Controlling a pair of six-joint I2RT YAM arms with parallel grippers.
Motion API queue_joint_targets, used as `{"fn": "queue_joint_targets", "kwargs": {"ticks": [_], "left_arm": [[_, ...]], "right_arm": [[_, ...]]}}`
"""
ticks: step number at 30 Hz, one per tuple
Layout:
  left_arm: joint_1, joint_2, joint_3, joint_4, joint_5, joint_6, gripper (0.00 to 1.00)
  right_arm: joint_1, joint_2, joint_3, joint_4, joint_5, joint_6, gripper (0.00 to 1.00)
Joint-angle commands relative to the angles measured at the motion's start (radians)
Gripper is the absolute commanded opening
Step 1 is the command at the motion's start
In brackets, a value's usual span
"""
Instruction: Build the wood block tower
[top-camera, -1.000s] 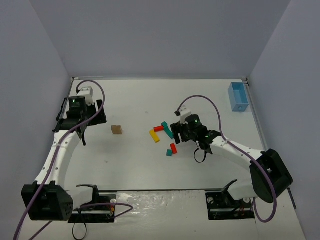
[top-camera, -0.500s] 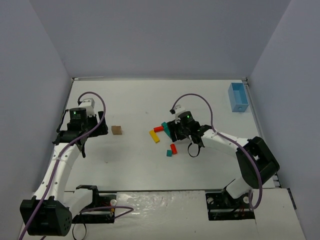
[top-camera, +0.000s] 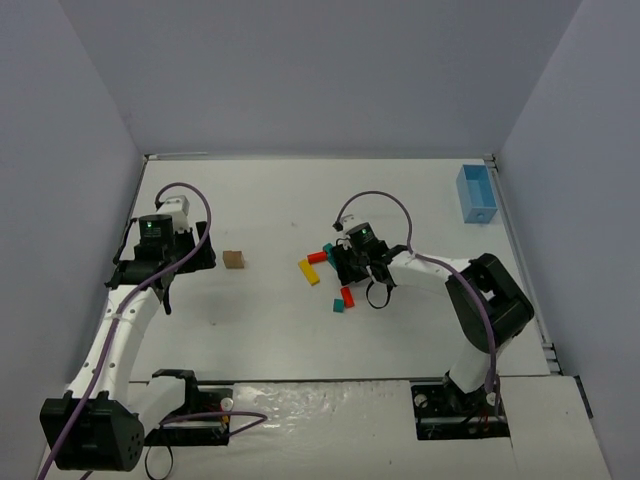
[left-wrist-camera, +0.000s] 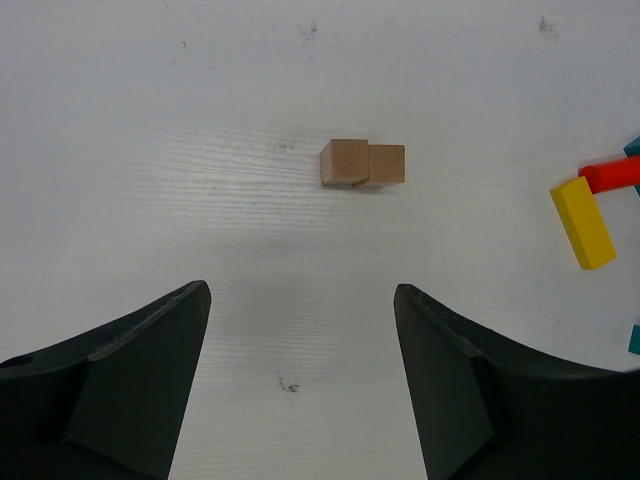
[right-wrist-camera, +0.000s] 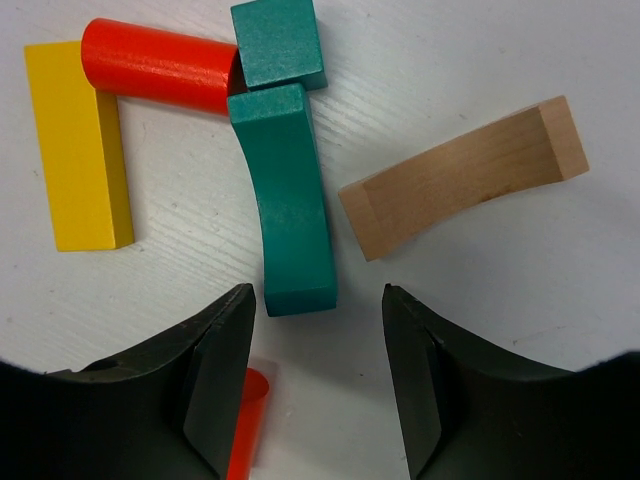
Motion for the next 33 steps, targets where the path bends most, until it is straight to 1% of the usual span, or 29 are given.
{"fn": "queue_joint_targets", "kwargs": {"ticks": [1,5,7,9,11,13,14,15,17,18,20,23,27,30,33], "left_arm": [[-0.009,-0.003,0.041,0.022,-0.005,-0.001,0.71],[-0.009,0.001,0.041,0.022,-0.004,-0.001,0.71],[-0.009,0.002,0.041,0.022,-0.005,-0.003,0.71],[-0.009,0.002,0.041,0.024,-0.001,-0.003,0.71],[-0.009,0.002,0.042,0.024,0.002,-0.003,0.71],[-0.009,0.004,0.044,0.025,0.01,-0.003,0.71],[-0.009,0.003,0.044,0.026,0.011,-0.004,0.71],[-0.009,0.002,0.044,0.027,0.016,-0.003,0.71],[-0.011,-0.004,0.045,0.029,0.039,-0.007,0.71],[-0.015,-0.009,0.048,0.027,0.047,-0.008,0.71],[-0.023,-0.021,0.062,0.019,0.058,-0.011,0.71],[-0.053,-0.034,0.127,-0.024,0.073,-0.023,0.71],[-0.115,-0.039,0.205,-0.068,0.082,-0.084,0.69],[-0.199,-0.021,0.243,-0.073,0.068,-0.133,0.64],[-0.307,0.011,0.271,-0.079,0.053,-0.178,0.63]], "right_arm": [[0.016,0.023,0.056,0.017,0.024,0.004,0.49],[0.018,0.046,0.063,0.016,0.029,0.001,0.45],[0.02,0.05,0.062,0.016,0.031,-0.003,0.42],[0.023,0.05,0.062,0.017,0.034,-0.012,0.36],[0.021,0.05,0.063,0.017,0.034,-0.019,0.32],[0.024,0.05,0.067,0.016,0.034,-0.035,0.26],[0.023,0.049,0.07,0.017,0.032,-0.037,0.24],[0.024,0.045,0.071,0.017,0.031,-0.046,0.19],[0.026,0.02,0.074,0.017,0.027,-0.077,0.05],[0.028,0.004,0.074,0.017,0.026,-0.09,0.01],[0.034,-0.028,0.074,0.016,0.023,-0.107,0.0],[0.052,-0.099,0.072,0.01,0.011,-0.137,0.0],[0.1,-0.206,0.064,0.002,-0.012,-0.185,0.0],[0.153,-0.264,0.057,0.0,-0.032,-0.218,0.0],[0.193,-0.312,0.05,-0.007,-0.058,-0.247,0.0]]}}
